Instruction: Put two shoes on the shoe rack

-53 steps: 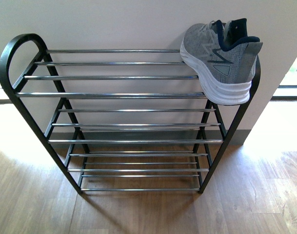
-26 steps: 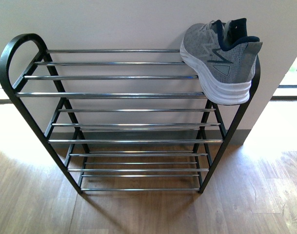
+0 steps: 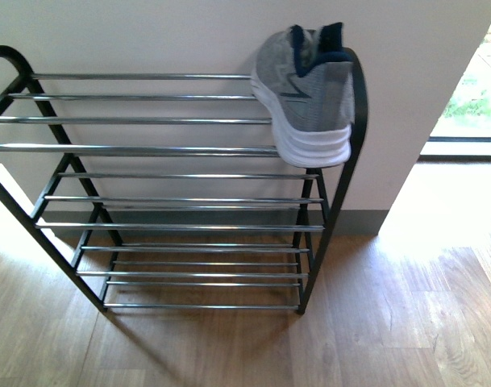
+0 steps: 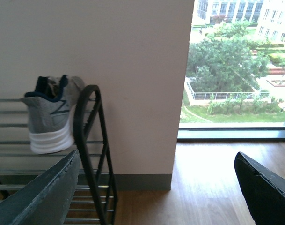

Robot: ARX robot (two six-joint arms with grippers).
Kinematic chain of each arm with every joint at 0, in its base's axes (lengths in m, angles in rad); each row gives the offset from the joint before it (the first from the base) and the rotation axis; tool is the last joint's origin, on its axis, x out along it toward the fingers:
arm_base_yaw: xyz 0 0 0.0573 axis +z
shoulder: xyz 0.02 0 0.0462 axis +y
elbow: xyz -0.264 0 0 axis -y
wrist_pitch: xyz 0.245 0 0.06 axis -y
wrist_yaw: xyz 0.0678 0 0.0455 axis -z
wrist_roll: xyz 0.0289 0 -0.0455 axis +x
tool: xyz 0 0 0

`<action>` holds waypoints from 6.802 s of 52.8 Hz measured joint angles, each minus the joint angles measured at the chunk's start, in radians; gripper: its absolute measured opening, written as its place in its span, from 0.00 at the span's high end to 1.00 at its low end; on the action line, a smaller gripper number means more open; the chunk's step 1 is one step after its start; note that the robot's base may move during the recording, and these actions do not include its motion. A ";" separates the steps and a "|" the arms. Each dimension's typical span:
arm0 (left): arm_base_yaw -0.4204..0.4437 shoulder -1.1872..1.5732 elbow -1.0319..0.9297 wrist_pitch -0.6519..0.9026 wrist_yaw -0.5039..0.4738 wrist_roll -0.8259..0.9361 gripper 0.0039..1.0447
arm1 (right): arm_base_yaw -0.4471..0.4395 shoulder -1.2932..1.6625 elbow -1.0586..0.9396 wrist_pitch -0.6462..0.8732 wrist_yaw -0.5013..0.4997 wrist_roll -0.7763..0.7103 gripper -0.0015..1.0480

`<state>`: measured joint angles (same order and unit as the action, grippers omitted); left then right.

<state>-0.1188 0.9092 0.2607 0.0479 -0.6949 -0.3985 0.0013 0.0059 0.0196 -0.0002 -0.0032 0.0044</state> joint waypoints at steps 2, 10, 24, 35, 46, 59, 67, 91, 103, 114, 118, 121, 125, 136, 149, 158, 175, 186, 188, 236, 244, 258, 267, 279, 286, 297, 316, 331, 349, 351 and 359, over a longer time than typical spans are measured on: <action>-0.002 0.006 -0.023 0.102 0.061 -0.001 0.99 | 0.000 0.000 0.000 0.000 0.004 0.000 0.09; -0.071 0.282 0.173 0.388 0.274 -0.090 0.99 | 0.000 -0.002 0.000 0.000 0.006 0.000 0.09; -0.087 0.906 0.748 0.240 0.368 -0.261 0.99 | 0.000 -0.001 0.000 0.000 0.005 0.000 0.09; -0.140 1.083 0.988 0.108 0.396 -0.306 0.99 | 0.000 -0.001 0.000 0.000 0.005 0.000 0.09; -0.239 1.191 1.168 -0.024 0.459 -0.330 0.99 | 0.000 -0.001 0.000 0.000 0.005 0.000 0.09; -0.272 1.239 1.236 -0.037 0.488 -0.339 0.99 | 0.000 -0.002 0.000 0.000 0.006 0.000 0.09; -0.275 1.253 1.247 -0.045 0.490 -0.255 0.99 | 0.000 -0.001 0.000 0.000 0.005 0.000 0.09; -0.273 1.225 1.206 -0.021 0.518 -0.163 0.60 | 0.000 -0.001 0.000 0.000 0.005 0.000 0.09; -0.277 1.130 1.121 -0.008 0.565 -0.164 0.27 | 0.000 -0.001 0.000 0.000 0.006 0.000 0.09; -0.272 0.958 1.014 -0.016 0.557 -0.158 0.09 | 0.000 -0.001 0.000 0.000 0.005 0.000 0.09; -0.267 0.900 0.978 -0.022 0.525 -0.146 0.09 | 0.000 -0.001 0.000 0.000 0.005 0.000 0.09; -0.257 0.841 0.936 -0.007 0.452 -0.113 0.09 | 0.000 -0.001 0.000 0.000 0.005 0.000 0.09; -0.244 0.799 0.850 0.176 0.368 -0.009 0.15 | 0.000 -0.001 0.000 0.000 0.006 0.000 0.09; -0.169 0.669 0.495 0.761 0.412 0.304 0.46 | 0.000 -0.002 0.000 0.000 0.005 0.000 0.09; -0.089 0.485 0.213 0.869 0.495 0.377 0.86 | 0.000 -0.001 0.000 0.000 0.006 0.000 0.09; -0.051 0.397 0.105 0.882 0.530 0.383 0.99 | 0.000 -0.001 0.000 0.000 0.005 0.000 0.09; 0.014 0.192 -0.071 0.857 0.594 0.388 0.99 | 0.000 -0.001 0.000 0.000 0.005 0.000 0.09; 0.064 0.063 -0.140 0.792 0.666 0.388 0.99 | 0.000 -0.001 0.000 0.000 0.006 0.000 0.09; 0.085 0.042 -0.148 0.780 0.684 0.389 0.99 | 0.000 -0.001 0.000 0.000 0.005 0.000 0.09; 0.114 -0.543 -0.246 0.319 0.694 0.389 0.99 | 0.000 -0.001 0.000 0.000 0.006 0.000 0.09; 0.114 -0.599 -0.246 0.264 0.694 0.389 0.99 | 0.000 -0.001 0.000 0.000 0.006 0.000 0.09; 0.114 -0.687 -0.246 0.177 0.694 0.389 0.99 | 0.000 -0.001 0.000 0.000 0.005 0.000 0.09; 0.114 -0.728 -0.246 0.135 0.694 0.389 0.99 | 0.000 -0.001 0.000 0.000 0.006 0.000 0.09; 0.116 -0.891 -0.246 -0.048 0.693 0.390 0.99 | 0.000 -0.002 0.000 0.000 0.005 0.000 0.09; 0.116 -0.893 -0.246 -0.048 0.694 0.390 0.89 | 0.000 -0.002 0.000 0.000 0.005 0.000 0.09; 0.116 -0.893 -0.246 -0.048 0.693 0.390 0.55 | 0.000 -0.002 0.000 0.000 0.005 0.000 0.09; 0.116 -0.894 -0.246 -0.048 0.694 0.393 0.09 | 0.000 -0.001 0.000 0.000 0.005 0.000 0.09; 0.116 -0.894 -0.246 -0.048 0.694 0.393 0.09 | 0.000 -0.001 0.000 0.000 0.005 0.000 0.09; 0.116 -0.894 -0.246 -0.048 0.694 0.394 0.09 | 0.000 -0.002 0.000 0.000 0.005 -0.001 0.09; 0.116 -0.894 -0.246 -0.048 0.694 0.394 0.09 | 0.000 -0.002 0.000 -0.001 0.006 -0.001 0.09; 0.116 -0.894 -0.246 -0.048 0.694 0.394 0.09 | 0.000 -0.002 0.000 -0.001 0.006 -0.001 0.09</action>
<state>-0.0032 0.0154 0.0143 -0.0006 -0.0006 -0.0048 0.0013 0.0040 0.0196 -0.0010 0.0025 0.0032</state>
